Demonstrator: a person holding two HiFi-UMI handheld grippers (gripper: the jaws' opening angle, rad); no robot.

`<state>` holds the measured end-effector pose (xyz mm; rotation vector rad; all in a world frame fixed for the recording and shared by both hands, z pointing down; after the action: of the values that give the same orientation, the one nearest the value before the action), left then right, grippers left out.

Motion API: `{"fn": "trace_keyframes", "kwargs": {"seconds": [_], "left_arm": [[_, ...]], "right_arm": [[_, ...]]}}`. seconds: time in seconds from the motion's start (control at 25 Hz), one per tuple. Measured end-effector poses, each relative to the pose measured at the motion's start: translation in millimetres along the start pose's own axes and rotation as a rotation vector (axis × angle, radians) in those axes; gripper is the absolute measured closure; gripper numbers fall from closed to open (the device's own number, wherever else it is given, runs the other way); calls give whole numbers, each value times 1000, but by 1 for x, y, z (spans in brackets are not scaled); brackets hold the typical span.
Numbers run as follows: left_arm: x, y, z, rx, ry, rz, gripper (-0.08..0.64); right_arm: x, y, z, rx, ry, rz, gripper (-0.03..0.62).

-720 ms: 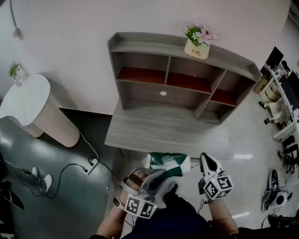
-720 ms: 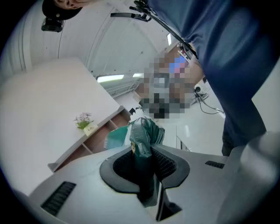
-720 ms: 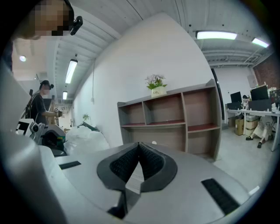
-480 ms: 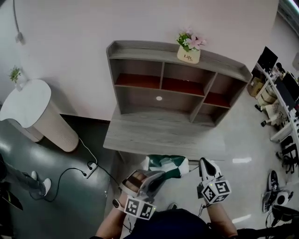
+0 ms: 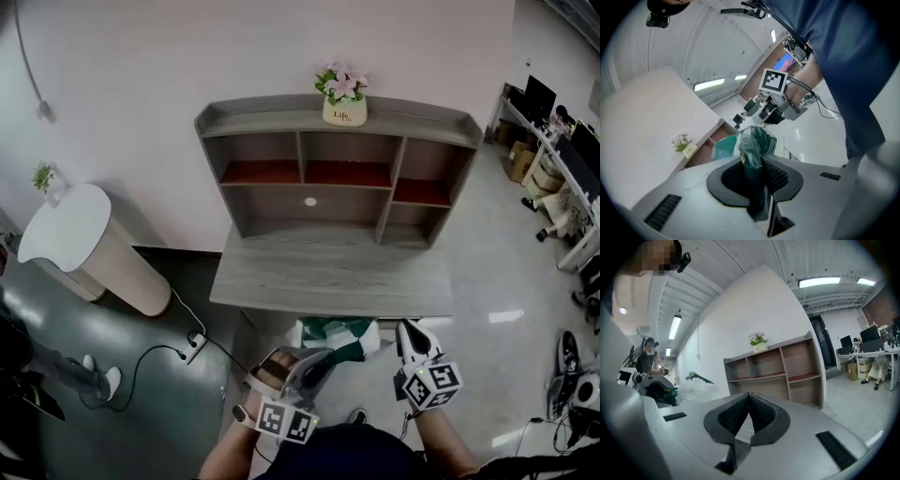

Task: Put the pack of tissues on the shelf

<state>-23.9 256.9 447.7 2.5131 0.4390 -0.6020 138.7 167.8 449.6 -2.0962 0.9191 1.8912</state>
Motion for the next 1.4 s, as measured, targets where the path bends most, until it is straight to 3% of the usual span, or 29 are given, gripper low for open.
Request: {"fn": "trace_keyframes", "kwargs": {"seconds": [0.36, 0.72, 1.04, 1.4], "left_arm": [[33, 22, -2, 56, 25, 68, 477], [51, 35, -9, 74, 10, 129, 477], [24, 68, 10, 61, -24, 148, 477], [-16, 116, 55, 47, -9, 107, 477]], "right_arm": [[13, -31, -53, 22, 19, -70, 588], [11, -35, -85, 62, 34, -56, 588], [18, -3, -99, 58, 37, -47, 588], [40, 49, -110, -7, 16, -45, 588]]}}
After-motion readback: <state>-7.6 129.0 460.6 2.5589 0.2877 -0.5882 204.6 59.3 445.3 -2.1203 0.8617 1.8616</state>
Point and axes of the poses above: the fingertips, and each gripper's own axes: y forward along the fingers, z to its left, x out of its top, the point moved 3 cm from there along -y, backward along the fingers, and after that the axes turned 10 degrees about z, right-handed, at the moved point
